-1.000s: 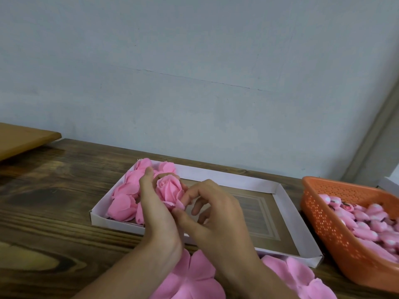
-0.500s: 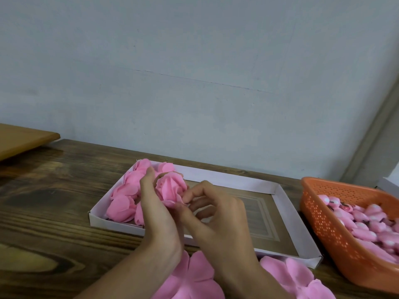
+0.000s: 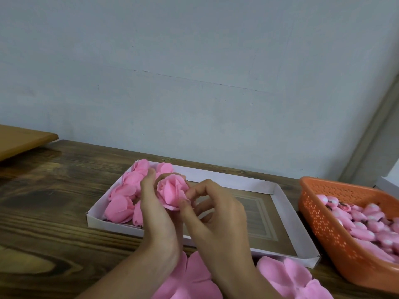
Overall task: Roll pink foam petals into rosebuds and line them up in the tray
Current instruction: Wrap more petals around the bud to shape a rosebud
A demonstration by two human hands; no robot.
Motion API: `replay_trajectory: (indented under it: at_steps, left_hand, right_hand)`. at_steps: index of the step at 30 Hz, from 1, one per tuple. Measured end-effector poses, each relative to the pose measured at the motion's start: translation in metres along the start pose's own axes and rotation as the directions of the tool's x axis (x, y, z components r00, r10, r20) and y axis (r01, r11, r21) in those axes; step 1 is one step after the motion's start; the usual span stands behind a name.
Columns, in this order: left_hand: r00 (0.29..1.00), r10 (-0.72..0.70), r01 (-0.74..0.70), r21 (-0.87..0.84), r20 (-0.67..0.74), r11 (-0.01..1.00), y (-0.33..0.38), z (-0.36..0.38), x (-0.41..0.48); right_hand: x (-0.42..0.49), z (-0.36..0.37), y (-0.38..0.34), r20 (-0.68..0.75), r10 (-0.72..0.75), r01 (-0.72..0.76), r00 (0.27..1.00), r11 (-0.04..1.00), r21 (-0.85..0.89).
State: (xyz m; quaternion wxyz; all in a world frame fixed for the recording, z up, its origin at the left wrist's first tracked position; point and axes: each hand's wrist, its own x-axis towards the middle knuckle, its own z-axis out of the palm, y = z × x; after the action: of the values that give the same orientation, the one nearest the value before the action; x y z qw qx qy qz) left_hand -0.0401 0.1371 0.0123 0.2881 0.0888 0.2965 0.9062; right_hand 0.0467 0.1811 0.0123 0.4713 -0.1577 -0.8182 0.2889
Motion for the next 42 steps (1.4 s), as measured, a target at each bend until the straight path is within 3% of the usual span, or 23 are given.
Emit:
replay_trajectory:
  at_steps: [5,10,16,22,29,34,42]
  left_hand:
    - [0.984,-0.179,0.18,-0.018,0.021,0.984,0.004,-0.001,-0.002]
    - [0.981,-0.191,0.191,0.038,-0.017,0.981,0.011,-0.003,0.003]
    - [0.98,-0.201,0.2,0.072,-0.002,0.977,0.015,-0.001,0.003]
    - [0.982,-0.188,0.188,0.026,-0.016,0.982,0.016,0.002,0.004]
    - [0.982,-0.176,0.173,-0.04,-0.075,0.984,0.018,0.005,0.005]
    - [0.984,-0.169,0.17,-0.001,-0.057,0.986,0.017,0.004,0.005]
    - [0.984,-0.18,0.18,-0.009,-0.017,0.984,0.015,0.004,0.008]
  right_hand:
    - [-0.001,0.0,-0.003,0.122,-0.079,0.087,0.989,0.994,-0.06]
    - [0.001,-0.002,-0.004,0.214,-0.153,0.182,0.965,0.975,-0.126]
    - [0.005,-0.004,0.001,0.182,-0.191,0.208,0.965,0.975,-0.079]
    - [0.007,-0.005,0.004,0.182,-0.106,0.103,0.977,0.994,0.027]
    - [0.003,-0.002,0.005,0.244,-0.159,0.173,0.957,0.984,-0.038]
    - [0.003,-0.002,0.006,0.196,-0.218,0.24,0.956,0.966,-0.097]
    - [0.006,-0.005,0.004,0.178,-0.239,0.247,0.955,0.969,-0.028]
